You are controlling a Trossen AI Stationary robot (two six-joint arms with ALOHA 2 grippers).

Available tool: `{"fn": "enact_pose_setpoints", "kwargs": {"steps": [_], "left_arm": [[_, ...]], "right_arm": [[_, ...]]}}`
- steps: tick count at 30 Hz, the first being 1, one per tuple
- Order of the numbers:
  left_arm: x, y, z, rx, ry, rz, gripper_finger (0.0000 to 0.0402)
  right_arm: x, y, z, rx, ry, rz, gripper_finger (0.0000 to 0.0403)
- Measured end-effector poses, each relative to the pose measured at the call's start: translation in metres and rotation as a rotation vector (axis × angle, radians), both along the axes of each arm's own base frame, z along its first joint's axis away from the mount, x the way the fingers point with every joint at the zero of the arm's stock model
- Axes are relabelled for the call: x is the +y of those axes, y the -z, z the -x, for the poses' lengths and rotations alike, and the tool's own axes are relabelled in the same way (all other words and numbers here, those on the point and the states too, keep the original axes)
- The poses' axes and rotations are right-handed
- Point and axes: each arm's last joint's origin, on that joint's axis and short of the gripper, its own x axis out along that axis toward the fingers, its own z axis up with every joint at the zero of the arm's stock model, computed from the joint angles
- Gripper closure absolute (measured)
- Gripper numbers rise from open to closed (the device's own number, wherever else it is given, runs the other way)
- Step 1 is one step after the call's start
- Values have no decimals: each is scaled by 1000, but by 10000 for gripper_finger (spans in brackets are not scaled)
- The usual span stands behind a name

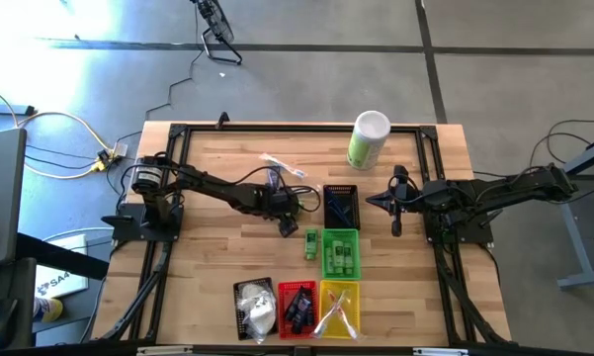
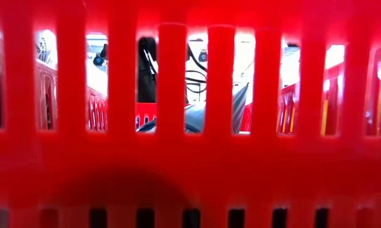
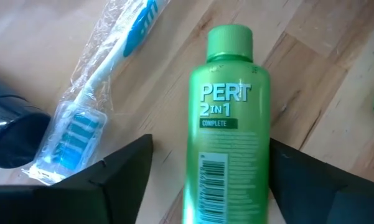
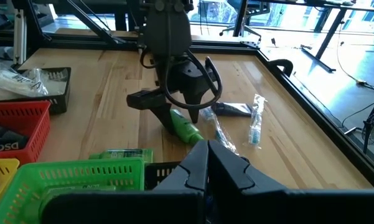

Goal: Pick & Place Travel size toiletries
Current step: Put the green shampoo into the green bin

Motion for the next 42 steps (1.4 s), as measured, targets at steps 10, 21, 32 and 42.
{"fn": "enact_pose_setpoints", "kwargs": {"steps": [10,21,32,42], "left_arm": [[0,0,0,-2,3,2,167],[0,0,0,-2,8,6,224],[0,0,0,-3,7,7,222],[-2,-18,5,-32,68,14,222]], "right_arm": [[0,0,0,-1,0,0,398],[0,0,0,-1,0,0,398],[0,0,0,-1,0,0,398],[0,0,0,-1,0,0,398]]}}
